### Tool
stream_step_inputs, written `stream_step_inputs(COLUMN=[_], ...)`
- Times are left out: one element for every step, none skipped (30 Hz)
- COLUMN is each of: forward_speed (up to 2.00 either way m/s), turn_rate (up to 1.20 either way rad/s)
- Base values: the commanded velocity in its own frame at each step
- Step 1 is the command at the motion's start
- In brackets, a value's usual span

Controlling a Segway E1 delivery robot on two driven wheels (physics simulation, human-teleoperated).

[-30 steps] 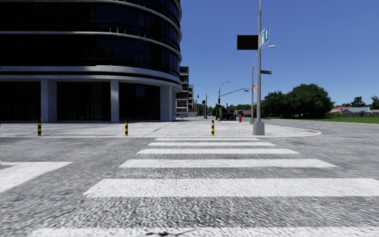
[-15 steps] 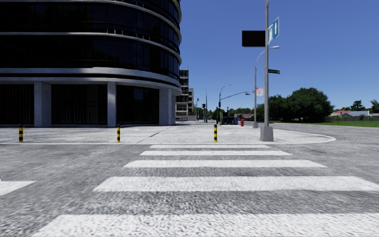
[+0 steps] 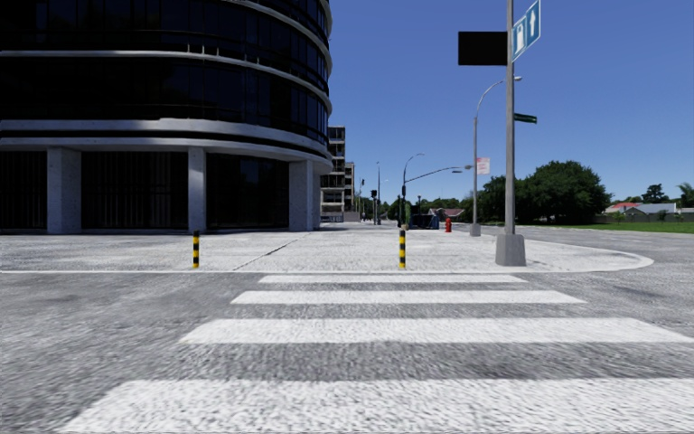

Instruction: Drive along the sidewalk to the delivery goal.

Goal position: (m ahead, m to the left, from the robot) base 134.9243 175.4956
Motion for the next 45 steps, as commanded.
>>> stream_step_inputs(forward_speed=[2.0, 2.0, 2.0, 2.0, 2.0, 2.0, 2.0, 2.0, 2.0, 2.0, 2.0, 2.0, 2.0, 2.0, 2.0, 2.0, 2.0, 2.0, 2.0, 2.0, 2.0, 2.0, 2.0, 2.0, 2.0, 2.0, 2.0, 2.0, 2.0, 2.0, 2.0, 2.0, 2.0, 2.0, 2.0, 2.0, 2.0, 2.0, 2.0, 2.0, 2.0, 2.0, 2.0, 2.0, 2.0], turn_rate=[0.0, 0.0, 0.0, 0.0, 0.0, 0.0, 0.0, 0.0, 0.0, 0.0, 0.0, 0.0, 0.0, 0.0, 0.0, 0.0, 0.0, 0.0, 0.0, 0.0, 0.0, 0.0, 0.0, 0.0, 0.0, 0.0, 0.0, 0.0, 0.0, 0.0, 0.0, 0.0, 0.0, 0.0, 0.0, 0.0, 0.0, 0.0, 0.0, 0.0, 0.0, 0.0, 0.0, 0.0, 0.0])
